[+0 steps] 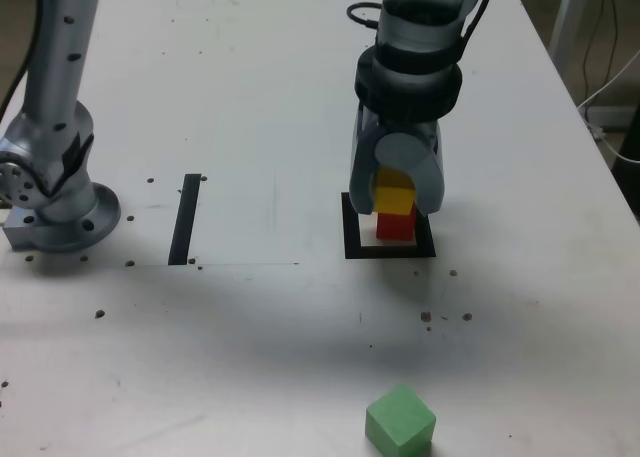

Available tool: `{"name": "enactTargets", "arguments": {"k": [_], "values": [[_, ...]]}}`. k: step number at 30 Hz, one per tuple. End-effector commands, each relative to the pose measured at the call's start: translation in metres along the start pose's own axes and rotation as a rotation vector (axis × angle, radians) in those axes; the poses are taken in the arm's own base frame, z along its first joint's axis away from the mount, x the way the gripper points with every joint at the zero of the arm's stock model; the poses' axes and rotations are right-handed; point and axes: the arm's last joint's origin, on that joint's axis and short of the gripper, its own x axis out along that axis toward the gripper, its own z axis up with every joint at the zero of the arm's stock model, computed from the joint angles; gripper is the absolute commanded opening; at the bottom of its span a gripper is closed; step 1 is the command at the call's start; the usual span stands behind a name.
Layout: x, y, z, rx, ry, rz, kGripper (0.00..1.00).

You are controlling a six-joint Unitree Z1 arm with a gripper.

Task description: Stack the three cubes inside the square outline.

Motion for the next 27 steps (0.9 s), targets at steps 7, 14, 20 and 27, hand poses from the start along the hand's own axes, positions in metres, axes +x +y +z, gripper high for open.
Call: {"name": "enactTargets", "arguments": {"k": [7,14,20,27], "values": [[0.0037,0.0037,0.0033,0.001,0.011,0.002,0.37],[0.0052,0.0055,0.0064,0.006,0.008,0.005,0.37],[0.0044,0.0076,0.0063,0.008,0.004,0.015,0.37],[0.0049,0.0079,0.0072,0.007,0.001,0.021,0.37]]}}
